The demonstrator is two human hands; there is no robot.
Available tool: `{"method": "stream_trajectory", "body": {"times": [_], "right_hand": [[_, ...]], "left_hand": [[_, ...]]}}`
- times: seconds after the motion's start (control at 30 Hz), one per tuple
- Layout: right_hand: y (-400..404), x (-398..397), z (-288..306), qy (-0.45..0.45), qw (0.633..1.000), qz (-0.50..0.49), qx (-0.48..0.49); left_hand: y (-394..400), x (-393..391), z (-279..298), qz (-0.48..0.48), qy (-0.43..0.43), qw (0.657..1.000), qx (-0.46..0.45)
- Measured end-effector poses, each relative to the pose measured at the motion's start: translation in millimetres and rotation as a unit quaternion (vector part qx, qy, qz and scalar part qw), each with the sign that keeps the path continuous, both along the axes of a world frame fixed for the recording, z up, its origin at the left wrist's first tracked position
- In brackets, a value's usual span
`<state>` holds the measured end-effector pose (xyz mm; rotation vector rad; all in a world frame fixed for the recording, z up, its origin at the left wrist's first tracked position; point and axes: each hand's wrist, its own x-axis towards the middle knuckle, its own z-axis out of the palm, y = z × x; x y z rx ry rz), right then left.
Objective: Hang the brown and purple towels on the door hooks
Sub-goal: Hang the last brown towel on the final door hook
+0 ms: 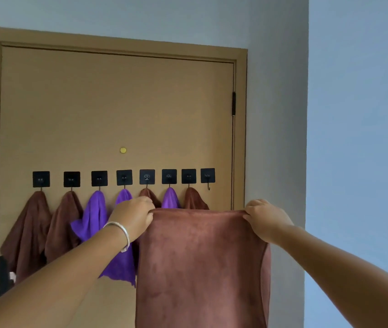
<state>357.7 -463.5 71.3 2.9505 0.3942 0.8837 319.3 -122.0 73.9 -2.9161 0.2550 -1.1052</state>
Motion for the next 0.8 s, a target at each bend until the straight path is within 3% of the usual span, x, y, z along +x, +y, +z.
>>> {"method": "stream_trajectory", "body": {"times": [0.13,0.27,0.33,0.43,0.57,0.7,0.8], "right_hand": [[3,43,11,0.013,0.999,-0.043,0.017],[8,90,19,0.001,0.997,-0.062,0.040],[9,111,23,-0.015,0.997,-0.064,0.051],[12,140,28,-0.033,0.994,-0.088,0.051],[24,173,33,-0.034,0.996,-0.083,0.019],[18,207,39,-0.056,0.998,0.033,0.010],[19,231,43,-0.042,0.998,0.044,0.004]], "left_hand": [[-7,51,11,-0.027,-0.003,0.999,-0.017],[-16,107,12,-0.040,-0.008,0.999,0.026],[-21,131,14,-0.057,-0.037,0.994,0.081],[-37,161,16,-0.054,-0.076,0.965,0.244],[-64,192,23,0.005,-0.027,0.929,0.370],[-84,223,43,0.101,-0.008,0.936,0.339],[-89,243,48,0.132,0.012,0.948,0.289]]}}
